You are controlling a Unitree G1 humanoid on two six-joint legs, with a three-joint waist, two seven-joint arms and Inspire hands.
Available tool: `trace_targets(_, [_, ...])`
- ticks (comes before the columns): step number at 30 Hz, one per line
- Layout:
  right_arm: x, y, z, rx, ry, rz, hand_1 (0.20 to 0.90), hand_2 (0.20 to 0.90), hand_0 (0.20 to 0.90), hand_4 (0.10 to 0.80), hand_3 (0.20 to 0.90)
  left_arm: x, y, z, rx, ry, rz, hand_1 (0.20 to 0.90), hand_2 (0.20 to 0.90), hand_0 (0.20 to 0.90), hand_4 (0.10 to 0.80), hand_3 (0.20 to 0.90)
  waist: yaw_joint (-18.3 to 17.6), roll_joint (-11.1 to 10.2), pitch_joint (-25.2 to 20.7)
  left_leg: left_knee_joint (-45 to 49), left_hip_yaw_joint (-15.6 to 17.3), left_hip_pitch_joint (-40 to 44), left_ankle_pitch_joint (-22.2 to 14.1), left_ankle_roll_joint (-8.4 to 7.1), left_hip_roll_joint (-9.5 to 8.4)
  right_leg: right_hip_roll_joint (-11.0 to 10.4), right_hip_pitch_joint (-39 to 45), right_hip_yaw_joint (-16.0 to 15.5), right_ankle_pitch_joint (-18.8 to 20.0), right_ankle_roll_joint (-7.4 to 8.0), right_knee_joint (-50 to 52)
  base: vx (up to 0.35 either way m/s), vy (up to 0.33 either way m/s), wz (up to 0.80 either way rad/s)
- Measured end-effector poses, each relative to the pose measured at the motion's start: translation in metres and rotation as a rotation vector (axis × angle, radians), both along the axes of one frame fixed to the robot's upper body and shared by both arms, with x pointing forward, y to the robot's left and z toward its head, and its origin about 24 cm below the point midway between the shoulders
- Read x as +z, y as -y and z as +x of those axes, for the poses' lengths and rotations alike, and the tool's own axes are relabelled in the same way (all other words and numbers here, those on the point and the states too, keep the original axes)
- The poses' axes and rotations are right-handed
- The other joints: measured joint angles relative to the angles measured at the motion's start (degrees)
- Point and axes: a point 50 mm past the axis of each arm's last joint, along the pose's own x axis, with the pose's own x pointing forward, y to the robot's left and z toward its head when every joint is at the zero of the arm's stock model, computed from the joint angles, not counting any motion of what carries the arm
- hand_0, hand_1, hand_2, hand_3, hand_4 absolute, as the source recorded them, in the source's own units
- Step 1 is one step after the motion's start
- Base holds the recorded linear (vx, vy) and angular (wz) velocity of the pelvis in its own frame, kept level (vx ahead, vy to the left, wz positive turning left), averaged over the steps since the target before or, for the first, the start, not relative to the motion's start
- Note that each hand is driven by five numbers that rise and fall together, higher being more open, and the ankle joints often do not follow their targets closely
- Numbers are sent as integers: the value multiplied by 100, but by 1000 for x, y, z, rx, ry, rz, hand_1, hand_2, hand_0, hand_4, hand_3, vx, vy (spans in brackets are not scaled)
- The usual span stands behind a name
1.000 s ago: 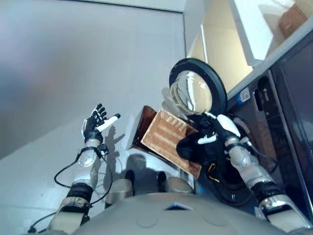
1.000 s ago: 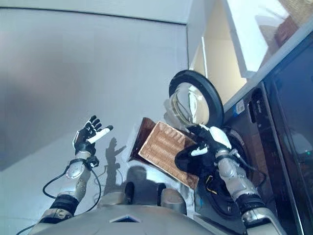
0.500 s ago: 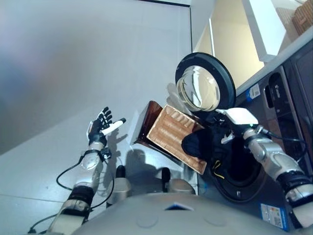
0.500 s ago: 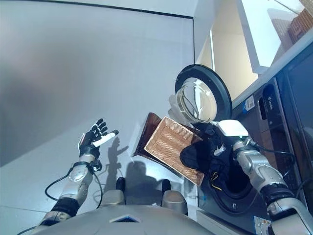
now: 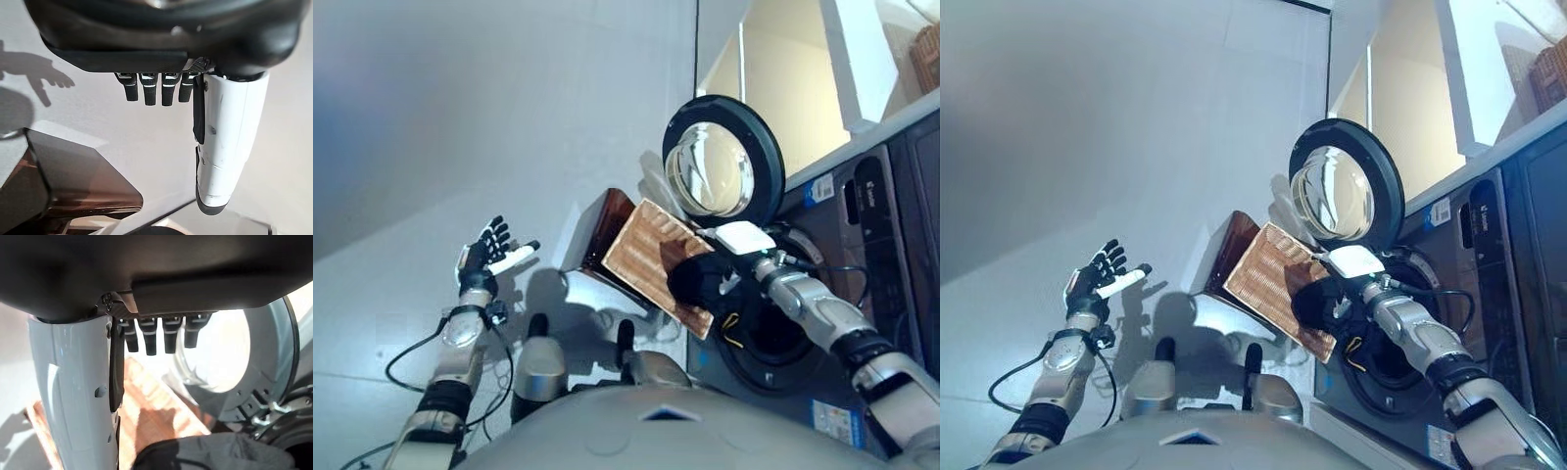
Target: Pick up the clothes and place them into the washing machine
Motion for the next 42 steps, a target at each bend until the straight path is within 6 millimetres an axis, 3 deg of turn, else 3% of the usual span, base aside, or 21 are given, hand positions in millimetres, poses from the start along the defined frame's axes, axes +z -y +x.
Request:
trace_targets(1, [4, 4, 5, -31, 21, 6, 900, 900, 900, 800, 900, 0, 6, 2, -19, 5, -7, 900, 900, 900, 800, 900, -42, 111, 9, -400, -145, -110, 49, -39, 117, 56, -63, -6, 1, 3, 0, 89, 269, 1])
trace_targets(3, [11, 6, 11, -49, 50, 4, 900, 900, 900, 800, 900, -5, 16, 0, -15, -3, -42, 900, 900, 900, 800, 900, -168, 362, -69, -830, -112, -165, 135, -15, 163, 65, -205, 145, -17, 97, 8, 178, 342, -26])
trace_targets(4, [11, 5, 11, -53, 53, 13, 900, 900, 900, 800, 900, -6, 17, 1, -18, -5, -44, 900, 900, 900, 800, 900, -139, 367, -71, -820, -10, -159, 338, 22, 69, -24, -250, 277, -28, 114, 9, 217, 339, -86])
trace_targets(5, [10, 1, 10, -37, 49, 17, 900, 900, 900, 800, 900, -5, 18, 1, -22, -5, -44, 900, 900, 900, 800, 900, -134, 298, -103, -794, 362, -121, 447, 185, -195, -267, -363, 427, -43, 59, 28, 91, 159, -84])
trace_targets(6, [10, -2, 10, -20, 47, 15, 900, 900, 900, 800, 900, -4, 17, 2, -23, -1, -40, 900, 900, 900, 800, 900, -176, 278, -107, -725, 445, -126, 414, 303, -348, -386, -409, 457, 1, -59, 70, 105, 212, -82])
trace_targets(7, [9, -7, 9, 7, 45, 11, 900, 900, 900, 800, 900, -1, 15, 5, -26, 11, -32, 900, 900, 900, 800, 900, -238, 288, -97, -631, 709, -99, 398, 463, -463, -576, -456, 495, 88, -22, 237, 21, 104, -61])
trace_targets(8, [8, -12, 8, 31, 40, 9, 900, 900, 900, 800, 900, 2, 13, 9, -26, 26, -25, 900, 900, 900, 800, 900, -221, 296, -97, -677, 889, 24, 395, 531, -521, -601, -564, 437, 320, 152, 354, 26, 130, -125])
trace_targets(9, [5, -25, 10, 80, 37, 5, 900, 900, 900, 800, 900, 6, 9, 13, -21, 41, -11, 900, 900, 900, 800, 900, -105, 402, -129, -543, 1200, 129, 241, 658, -441, -518, -645, 272, 767, 136, 346, -11, 86, -139])
trace_targets(10, [5, -33, 12, 119, 39, -8, 900, 900, 900, 800, 900, 8, 5, 13, -13, 47, -4, 900, 900, 900, 800, 900, -43, 418, -134, -592, 1407, 194, 207, 705, -361, -511, -670, 83, 872, 150, 334, 24, 45, -155])
trace_targets(12, [8, -46, 14, 186, 56, -10, 900, 900, 900, 800, 900, 17, 2, 24, -22, 87, 14, 900, 900, 900, 800, 900, -4, 397, -162, -841, 1694, 293, 253, 811, -369, -460, -697, -450, 784, 223, 280, 64, 10, -75])
trace_targets(13, [8, -48, 15, 197, 57, -16, 900, 900, 900, 800, 900, 24, 2, 31, -25, 118, 17, 900, 900, 900, 800, 900, -8, 377, -187, -956, 1671, 308, 344, 834, -423, -361, -558, -444, 760, 278, 139, 142, -26, -14])
trace_targets(15, [6, -42, 14, 191, 46, -46, 900, 900, 900, 800, 900, 26, 10, 36, -32, 143, -10, 900, 900, 900, 800, 900, 1, 375, -186, -1081, 1637, 340, 423, 885, -584, -416, -319, -519, 450, 279, 29, 132, -37, 11])
trace_targets(18, [2, -37, 12, 188, 27, -81, 900, 900, 900, 800, 900, 24, 13, 27, -32, 150, -27, 900, 900, 900, 800, 900, -6, 397, -206, -1350, 1519, 403, 598, 846, -579, -422, -291, -597, 356, 279, 29, 14, -65, 32])
trace_targets(21, [-1, -13, 8, 124, 1, -136, 900, 900, 900, 800, 900, 20, 19, 25, -46, 132, -38, 900, 900, 900, 800, 900, -130, 489, -160, -1263, 1312, -13, 807, 733, -554, -397, -281, -1126, 170, 251, 36, -115, -37, 103])
trace_targets(22, [0, -4, 5, 101, -1, -161, 900, 900, 900, 800, 900, 20, 21, 26, -52, 134, -44, 900, 900, 900, 800, 900, -215, 548, -146, -1259, 1531, -181, 890, 719, -515, -389, -303, -1245, 144, 228, 30, -145, -51, 129])
trace_targets(23, [1, 8, 4, 70, 0, -190, 900, 900, 900, 800, 900, 20, 23, 26, -51, 138, -48, 900, 900, 900, 800, 900, -272, 622, -117, -1256, 1828, -368, 933, 748, -366, -323, -362, -1359, 84, 195, 30, -155, -63, 76])
trace_targets(26, [3, 17, 9, 40, 29, -226, 900, 900, 900, 800, 900, 14, 13, 14, 17, 100, -25, 900, 900, 900, 800, 900, -114, 622, -106, -1357, 1947, -638, 1042, 681, -252, -218, -804, -1147, 40, 133, 110, -72, -18, -4])
trace_targets(30, [1, 25, 9, -1, 28, -259, 900, 900, 900, 800, 900, 11, 5, 10, 85, 87, -5, 900, 900, 900, 800, 900, -151, 622, -67, -1544, 1951, -818, 1221, 675, -269, -219, -1087, -1096, 158, 124, 96, -94, -10, -8])
trace_targets(35, [7, 39, 27, -79, 49, -344, 900, 900, 900, 800, 900, 26, 2, 32, 136, 170, 16, 900, 900, 900, 800, 900, -126, 597, 316, -1530, 2057, -1184, 1309, 736, -261, -187, -1519, -962, 276, 174, 125, -92, -15, -11])
trace_targets(42, [11, 41, 40, -141, 107, -357, 900, 900, 900, 800, 900, 52, 7, 64, 148, 293, 8, 900, 900, 900, 800, 900, -137, 636, 738, -1500, 2011, -1407, 1305, 719, -244, -155, -1760, -969, 267, 166, 182, -68, -26, -1])
